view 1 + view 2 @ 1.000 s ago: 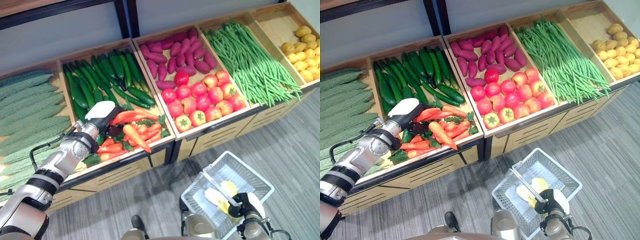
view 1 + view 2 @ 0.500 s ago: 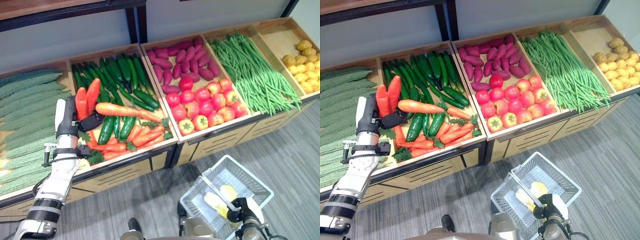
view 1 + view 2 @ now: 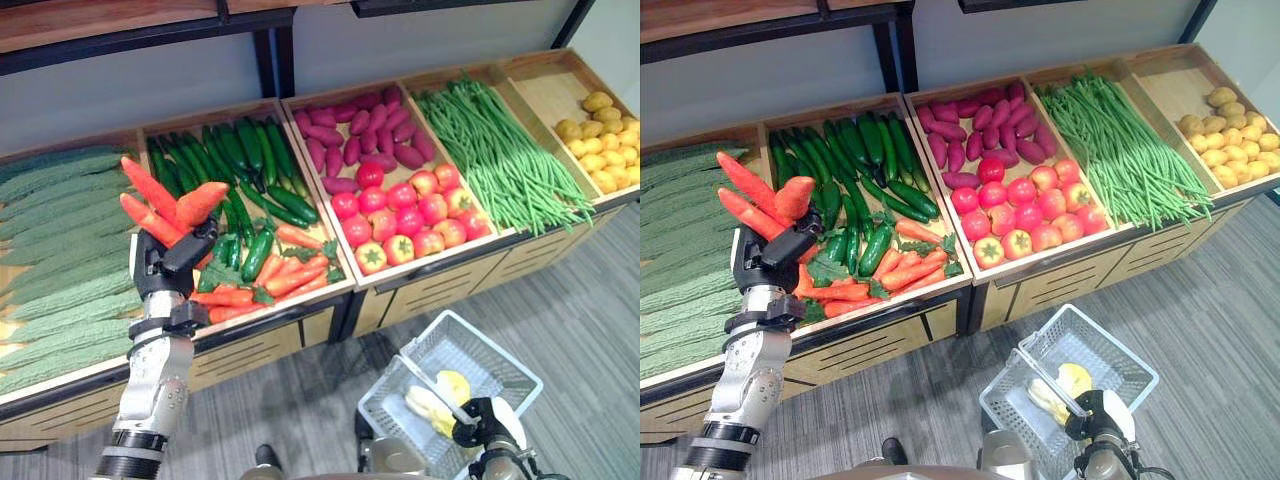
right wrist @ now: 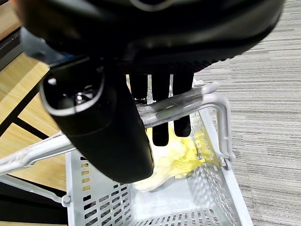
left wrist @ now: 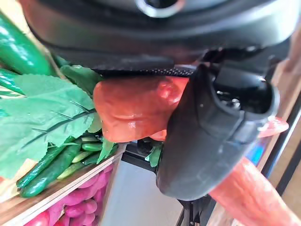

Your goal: Get the vegetables into the basket

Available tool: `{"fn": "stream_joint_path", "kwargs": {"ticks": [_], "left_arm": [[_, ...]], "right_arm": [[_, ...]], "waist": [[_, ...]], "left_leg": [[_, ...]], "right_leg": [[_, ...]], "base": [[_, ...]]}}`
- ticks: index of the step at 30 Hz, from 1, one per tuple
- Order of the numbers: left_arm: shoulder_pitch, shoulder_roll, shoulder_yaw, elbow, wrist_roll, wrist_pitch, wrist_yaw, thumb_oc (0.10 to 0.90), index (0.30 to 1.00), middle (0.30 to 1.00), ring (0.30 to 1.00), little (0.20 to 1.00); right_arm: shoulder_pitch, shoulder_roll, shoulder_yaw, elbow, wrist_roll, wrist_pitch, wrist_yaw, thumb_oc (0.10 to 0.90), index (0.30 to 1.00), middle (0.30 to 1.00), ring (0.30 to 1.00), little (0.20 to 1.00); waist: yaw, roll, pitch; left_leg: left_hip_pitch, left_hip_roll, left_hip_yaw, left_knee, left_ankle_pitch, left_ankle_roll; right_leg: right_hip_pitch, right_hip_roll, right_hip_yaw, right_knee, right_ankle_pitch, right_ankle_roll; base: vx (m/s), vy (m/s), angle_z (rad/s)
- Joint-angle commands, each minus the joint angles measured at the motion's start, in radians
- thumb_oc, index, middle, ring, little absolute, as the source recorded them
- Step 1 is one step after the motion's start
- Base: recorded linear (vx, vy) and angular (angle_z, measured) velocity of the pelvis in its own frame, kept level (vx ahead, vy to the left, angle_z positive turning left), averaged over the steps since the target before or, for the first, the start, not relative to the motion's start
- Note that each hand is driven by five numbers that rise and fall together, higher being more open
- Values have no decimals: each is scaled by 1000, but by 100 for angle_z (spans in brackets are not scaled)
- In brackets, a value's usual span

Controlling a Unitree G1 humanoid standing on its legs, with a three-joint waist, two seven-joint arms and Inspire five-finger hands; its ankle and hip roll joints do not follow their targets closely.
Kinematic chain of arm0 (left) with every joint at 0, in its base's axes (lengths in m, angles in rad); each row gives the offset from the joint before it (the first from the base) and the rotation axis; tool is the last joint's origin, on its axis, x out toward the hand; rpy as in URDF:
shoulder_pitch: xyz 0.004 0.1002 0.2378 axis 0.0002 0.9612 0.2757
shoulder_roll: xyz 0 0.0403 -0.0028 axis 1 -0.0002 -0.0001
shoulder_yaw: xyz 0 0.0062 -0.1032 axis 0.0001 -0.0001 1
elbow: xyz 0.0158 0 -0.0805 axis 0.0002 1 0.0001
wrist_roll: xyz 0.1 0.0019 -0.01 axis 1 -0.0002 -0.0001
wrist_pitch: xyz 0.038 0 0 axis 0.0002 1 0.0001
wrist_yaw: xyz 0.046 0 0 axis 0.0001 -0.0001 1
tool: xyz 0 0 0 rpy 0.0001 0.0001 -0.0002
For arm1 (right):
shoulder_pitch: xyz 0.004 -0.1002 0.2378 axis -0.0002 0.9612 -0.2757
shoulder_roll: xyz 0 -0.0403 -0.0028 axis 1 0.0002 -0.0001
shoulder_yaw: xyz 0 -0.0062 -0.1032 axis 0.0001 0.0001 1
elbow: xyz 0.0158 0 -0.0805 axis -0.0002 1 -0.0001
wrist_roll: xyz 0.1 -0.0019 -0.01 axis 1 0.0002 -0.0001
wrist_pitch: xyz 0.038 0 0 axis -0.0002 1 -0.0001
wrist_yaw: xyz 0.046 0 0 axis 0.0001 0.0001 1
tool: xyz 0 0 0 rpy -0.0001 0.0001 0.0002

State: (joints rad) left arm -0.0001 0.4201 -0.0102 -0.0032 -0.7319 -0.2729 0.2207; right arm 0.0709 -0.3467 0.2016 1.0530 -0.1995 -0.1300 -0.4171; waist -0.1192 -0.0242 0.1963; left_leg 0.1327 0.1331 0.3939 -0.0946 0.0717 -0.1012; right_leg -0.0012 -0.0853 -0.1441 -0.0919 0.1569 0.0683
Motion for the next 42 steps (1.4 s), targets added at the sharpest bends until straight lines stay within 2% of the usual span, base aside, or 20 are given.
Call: {"fn": "stream_joint_path", "kwargs": {"ticks": [1, 7, 10, 11, 13, 15, 16, 17, 19, 20, 21, 22, 23, 25, 26, 29, 32, 33, 37, 42], "left_arm": [[-71, 34, 10, -106, -9, -106, -79, 400, 300, 300, 300, 300], [-63, 56, 3, -126, 6, -106, -122, 400, 300, 300, 300, 300], [-80, 65, -8, -123, 1, -106, -140, 400, 300, 300, 300, 300], [-96, 73, -26, -129, -4, -104, -151, 400, 300, 300, 300, 300], [-115, 84, -46, -131, -10, -102, -166, 400, 300, 300, 300, 300], [-143, 88, -75, -123, -15, -103, -182, 400, 300, 300, 300, 300], [-151, 93, -83, -127, -19, -106, -192, 400, 300, 300, 300, 300], [-151, 93, -83, -127, -19, -106, -192, 400, 300, 300, 300, 300], [-162, 105, -87, -121, -22, -111, -203, 400, 300, 300, 300, 300], [-162, 112, -86, -117, -26, -113, -211, 400, 300, 300, 300, 300], [-167, 125, -87, -113, -27, -116, -219, 400, 300, 300, 300, 300], [-167, 125, -87, -112, -27, -116, -219, 400, 300, 300, 300, 300], [-173, 136, -90, -111, -10, -122, -211, 400, 300, 300, 300, 300], [-169, 140, -89, -126, -5, -121, -208, 400, 300, 300, 300, 300], [-161, 141, -84, -133, -3, -119, -205, 400, 300, 300, 300, 300], [-137, 147, -60, -161, 4, -120, -205, 400, 300, 300, 300, 300], [-107, 146, -34, -170, 17, -117, -203, 400, 300, 300, 300, 300], [-100, 141, -27, -169, 19, -116, -209, 400, 300, 300, 300, 300], [-97, 137, -34, -174, 12, -114, -220, 400, 300, 300, 300, 300], [-101, 145, -46, -184, 5, -110, -239, 400, 300, 300, 300, 300]], "right_arm": [[-36, -39, -23, -22, -11, -46, -53, 400, 300, 300, 300, 300], [-43, -37, -28, -12, -13, -44, -52, 400, 300, 300, 300, 300], [-47, -40, -36, -10, -9, -42, -54, 400, 300, 300, 300, 300], [-48, -41, -41, -12, -8, -39, -56, 400, 300, 300, 300, 300], [-47, -43, -50, -24, -11, -32, -59, 400, 300, 300, 300, 300], [-36, -38, -68, -40, -11, -24, -67, 400, 300, 300, 300, 300], [-38, -32, -71, -59, -10, -21, -70, 400, 300, 300, 300, 300], [-38, -32, -71, -60, -10, -20, -70, 400, 300, 300, 300, 300], [-54, -18, -63, -64, -13, -14, -74, 400, 300, 300, 300, 300], [-61, -13, -54, -63, -17, -13, -74, 400, 300, 300, 300, 300], [-67, -8, -34, -64, -34, -13, -68, 400, 300, 300, 300, 300], [-67, -8, -34, -64, -34, -13, -68, 400, 300, 300, 300, 300], [-68, -5, -34, -60, -33, -15, -74, 400, 300, 300, 300, 300], [-70, -5, -42, -68, -31, -12, -80, 400, 300, 300, 300, 300], [-71, -5, -41, -80, -31, -8, -81, 400, 300, 300, 300, 300], [-78, -5, -42, -69, -30, -9, -77, 400, 300, 300, 300, 300], [-95, 2, -28, -70, -39, -5, -71, 400, 300, 300, 300, 300], [-94, 6, -23, -67, -42, -6, -70, 400, 300, 300, 300, 300], [-88, -1, -24, -75, -45, -7, -69, 400, 300, 300, 300, 300], [-84, -11, -36, -78, -47, -2, -77, 400, 300, 300, 300, 300]], "waist": [[-2, 2, -38], [6, -3, -34], [5, -15, -24], [2, -23, -18], [-4, -27, -13], [-21, -32, -9], [-37, -39, -3], [-35, -40, -3], [-37, -43, 10], [-30, -42, 15], [-10, -33, 22], [-10, -33, 22], [3, -22, 16], [12, -10, 3], [17, -11, -8], [46, -26, -35], [87, -58, -54], [90, -65, -58], [76, -64, -55], [69, -54, -48]], "left_leg": [[15, 38, -81, 7, -56, -31], [36, 32, -60, 7, -58, -25], [25, 22, -51, 53, -76, -19], [5, 14, -50, 104, -100, -12], [-8, 0, -49, 128, -122, 0], [2, -43, -31, 103, -131, 28], [8, -69, -14, 86, -130, 39], [9, -70, -12, 84, -130, 39], [2, -71, 21, 83, -126, 46], [-9, -65, 37, 95, -126, 51], [-19, -45, 71, 101, -123, 57], [-19, -45, 71, 101, -123, 57], [-37, -37, 101, 78, -97, 62], [-41, -37, 116, 54, -97, 65], [-44, -36, 132, 47, -96, 66], [-53, -34, 185, 49, -94, 71], [-64, -31, 245, 79, -96, 61], [-68, -18, 265, 117, -100, 57], [-88, 9, 277, 168, -97, 41], [-109, 52, 295, 174, -52, 9]], "right_leg": [[44, -71, 6, 5, -75, 92], [51, -73, 15, 5, -72, 97], [52, -86, 23, 10, -66, 102], [46, -100, 30, 23, -62, 106], [30, -119, 42, 44, -57, 116], [-11, -158, 69, 76, -1, 152], [-42, -175, 97, 73, 67, 180], [-44, -175, 100, 72, 68, 180], [-92, -177, 107, 78, 110, 193], [-109, -177, 86, 101, 99, 192], [-93, -198, -12, 164, 45, 176], [-93, -198, -12, 165, 45, 176], [-62, -226, -88, 233, 3, 164], [-22, -255, -116, 313, -31, 168], [-1, -261, -126, 311, -34, 163], [65, -283, -166, 321, -7, 174], [127, -276, -259, 218, 35, 191], [134, -266, -277, 189, 17, 189], [152, -237, -272, 126, -26, 176], [184, -191, -281, 40, -79, 157]], "base": [[0, 0, 0], [5, 18, -3], [-23, 77, -15], [-53, 117, -8], [-78, 216, -4], [-129, 326, -9], [-108, 221, -17], [-206, 228, -32], [-174, 109, -66], [-224, 108, -114], [-217, 109, -111], [-277, 144, -85], [-186, 99, -44], [-144, 128, -37], [-76, 83, -41], [-86, -8, -38], [-18, -90, -89], [53, -100, -69], [23, -104, -46], [-27, -110, -11]]}}
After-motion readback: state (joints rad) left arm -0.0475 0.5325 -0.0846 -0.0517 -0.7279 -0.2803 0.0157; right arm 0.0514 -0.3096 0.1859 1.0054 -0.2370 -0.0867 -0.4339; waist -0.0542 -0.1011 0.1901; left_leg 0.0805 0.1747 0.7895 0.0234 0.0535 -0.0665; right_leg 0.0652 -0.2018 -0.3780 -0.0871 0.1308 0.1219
